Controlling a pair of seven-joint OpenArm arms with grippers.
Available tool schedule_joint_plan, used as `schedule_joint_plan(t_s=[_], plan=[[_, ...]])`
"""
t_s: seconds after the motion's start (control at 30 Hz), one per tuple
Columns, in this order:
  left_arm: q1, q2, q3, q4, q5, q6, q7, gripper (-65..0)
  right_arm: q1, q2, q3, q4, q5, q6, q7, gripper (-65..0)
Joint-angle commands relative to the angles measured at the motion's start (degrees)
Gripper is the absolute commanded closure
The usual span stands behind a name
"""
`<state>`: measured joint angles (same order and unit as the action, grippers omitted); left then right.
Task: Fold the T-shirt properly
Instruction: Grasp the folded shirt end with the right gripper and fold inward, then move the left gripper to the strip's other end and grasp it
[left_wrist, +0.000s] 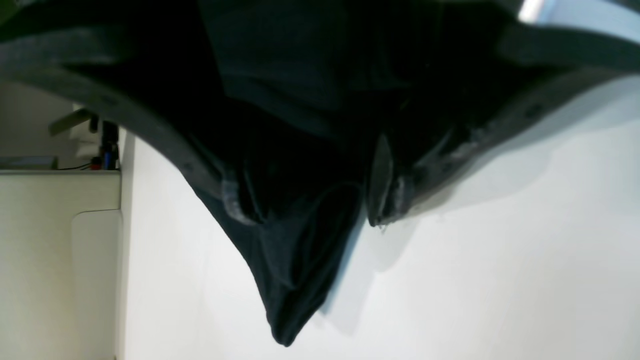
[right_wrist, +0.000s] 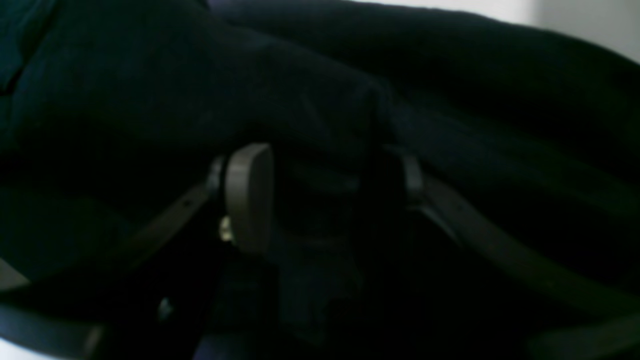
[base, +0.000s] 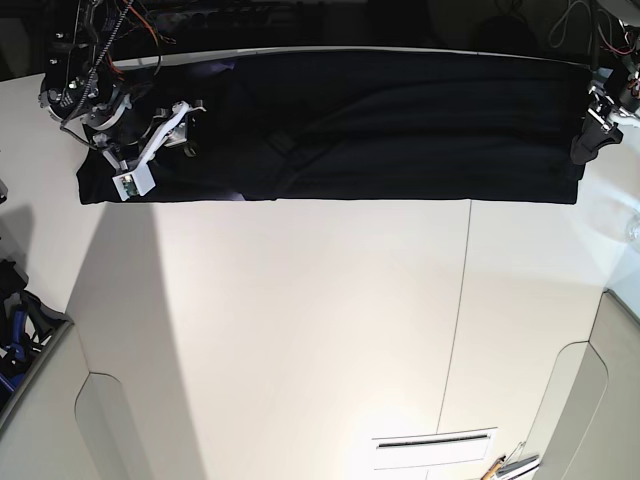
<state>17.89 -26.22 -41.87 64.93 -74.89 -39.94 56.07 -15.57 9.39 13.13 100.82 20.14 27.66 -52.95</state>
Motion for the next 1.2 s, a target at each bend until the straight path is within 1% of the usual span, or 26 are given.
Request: schedule_joint_plan(t_s=[0.0, 0.2, 0.23, 0.27, 0.3, 0.33, 0.43, 0.5, 0.57, 0.63, 0.7, 0.73, 0.77, 0.83, 1.03, 1.17], plan=[[0.0, -0.5, -0.2, 0.5, 0.6, -0.1, 0.7, -35.3, -0.2, 0.3, 0.2, 0.2, -0.1, -0.3, -1.3, -32.3], [0.1, 0.6, -0.2, 0.5, 1.5, -0.1, 0.7, -34.8, -0.2, 0.3, 0.2, 0.2, -0.2, -0.3, -1.3, -32.3], [0.1, 0.9, -0.2, 0.5, 1.5, -0.1, 0.6, -33.6, -0.2, 0.3, 0.2, 0.2, -0.2, -0.3, -1.3, -32.3], [0.1, 1.2, -0.2, 0.5, 1.7, -0.1, 0.4, -31.0, -0.2, 0.3, 0.2, 0.2, -0.2, -0.3, -1.3, -32.3], [0.1, 1.5, -0.2, 0.5, 2.4, -0.1, -0.3, -26.8, -0.2, 0.3, 0.2, 0.2, -0.2, -0.3, -1.3, -32.3], [0.1, 1.7, -0.2, 0.5, 3.4, -0.1, -1.2, -21.0, -0.2, 0.3, 0.2, 0.2, -0.2, -0.3, -1.3, -32.3], [0.1, 1.7, -0.2, 0.5, 4.0, -0.1, -2.8, 0.0, -0.2, 0.3, 0.2, 0.2, -0.2, -0.3, -1.3, -32.3], [0.1, 1.6, -0.2, 0.8, 2.7, -0.1, -3.3, 0.0, -0.2, 0.3, 0.2, 0.2, -0.2, -0.3, -1.9, -32.3], [0.1, 1.4, -0.2, 1.7, -0.5, -0.1, -2.5, 0.0, -0.2, 0.3, 0.2, 0.2, -0.2, -0.3, -2.6, -32.3], [0.1, 1.5, -0.2, 3.6, -4.9, -0.1, 0.6, 0.0, -0.2, 0.3, 0.2, 0.2, -0.2, -0.3, -3.1, -32.3], [0.1, 1.6, -0.2, 6.2, -9.5, -0.1, 4.9, 0.0, -0.2, 0.3, 0.2, 0.2, 0.3, -0.5, -3.4, -32.3], [0.1, 1.8, -0.2, 7.5, -10.1, -0.1, 7.2, 0.0, -0.2, 0.3, 0.2, 0.2, 0.7, -0.5, -3.5, -32.3], [0.1, 2.0, -0.2, 9.0, -10.1, -0.1, 9.3, 0.0, -0.2, 0.3, 0.2, 0.2, 1.4, -0.5, -3.7, -32.3], [0.3, 2.9, -0.2, 12.2, -10.1, -0.1, 10.7, 0.0, -0.2, 0.3, 0.2, 0.2, 2.3, -0.5, -3.7, -32.3], [4.1, 8.1, 0.1, 22.1, -10.1, -0.1, 10.8, 0.0, -0.2, 0.3, 0.2, 0.2, 2.4, -0.5, -3.9, -32.3], [7.0, 11.8, 3.4, 28.7, -10.1, -0.1, 10.6, 0.0, -0.2, 0.3, 0.2, 0.2, 2.4, -0.5, -3.9, -32.3]])
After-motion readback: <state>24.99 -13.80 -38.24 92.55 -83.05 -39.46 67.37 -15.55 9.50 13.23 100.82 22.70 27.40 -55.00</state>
